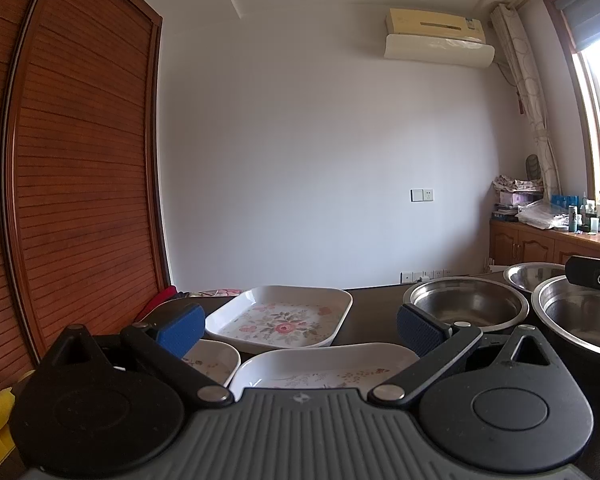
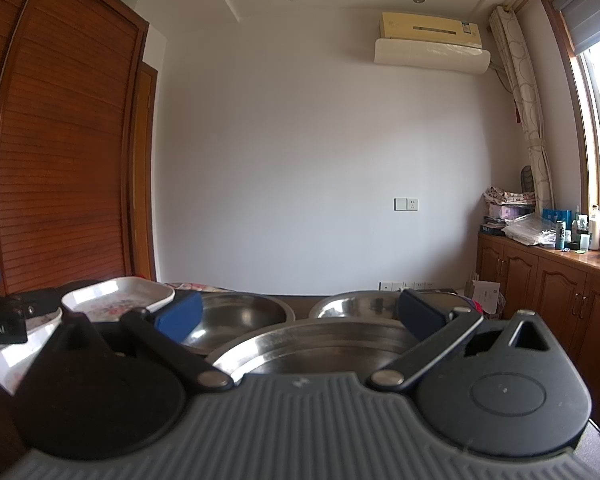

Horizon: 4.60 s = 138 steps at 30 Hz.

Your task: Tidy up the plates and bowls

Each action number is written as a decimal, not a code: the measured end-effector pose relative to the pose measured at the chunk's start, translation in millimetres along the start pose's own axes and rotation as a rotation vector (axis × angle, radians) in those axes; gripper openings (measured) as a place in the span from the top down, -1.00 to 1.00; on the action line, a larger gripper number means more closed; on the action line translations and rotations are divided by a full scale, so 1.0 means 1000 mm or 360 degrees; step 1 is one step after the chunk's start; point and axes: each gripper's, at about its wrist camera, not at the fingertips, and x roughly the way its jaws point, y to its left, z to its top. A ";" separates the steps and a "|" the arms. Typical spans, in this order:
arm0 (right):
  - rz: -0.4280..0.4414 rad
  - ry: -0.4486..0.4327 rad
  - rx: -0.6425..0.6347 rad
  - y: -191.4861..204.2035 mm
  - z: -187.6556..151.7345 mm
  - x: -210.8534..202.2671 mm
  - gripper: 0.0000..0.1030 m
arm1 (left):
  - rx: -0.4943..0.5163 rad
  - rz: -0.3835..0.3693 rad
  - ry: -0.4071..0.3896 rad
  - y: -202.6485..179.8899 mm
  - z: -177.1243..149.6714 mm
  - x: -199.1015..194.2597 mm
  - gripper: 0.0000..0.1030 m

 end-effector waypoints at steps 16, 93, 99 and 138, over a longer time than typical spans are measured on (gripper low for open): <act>-0.0001 0.0002 0.0002 0.002 -0.001 0.000 -1.00 | 0.0012 0.0002 -0.0006 -0.002 -0.001 0.000 -1.00; 0.0469 0.0083 -0.0041 0.051 0.012 -0.055 -1.00 | 0.0193 -0.0042 0.0156 0.038 0.003 -0.047 -1.00; 0.0509 0.0077 -0.0082 0.066 0.011 -0.059 -1.00 | 0.0184 0.0007 0.0206 0.055 -0.004 -0.054 -1.00; 0.0804 0.0294 -0.0255 0.094 0.019 0.000 -0.82 | -0.0181 -0.0241 0.0525 0.086 0.000 -0.024 -0.25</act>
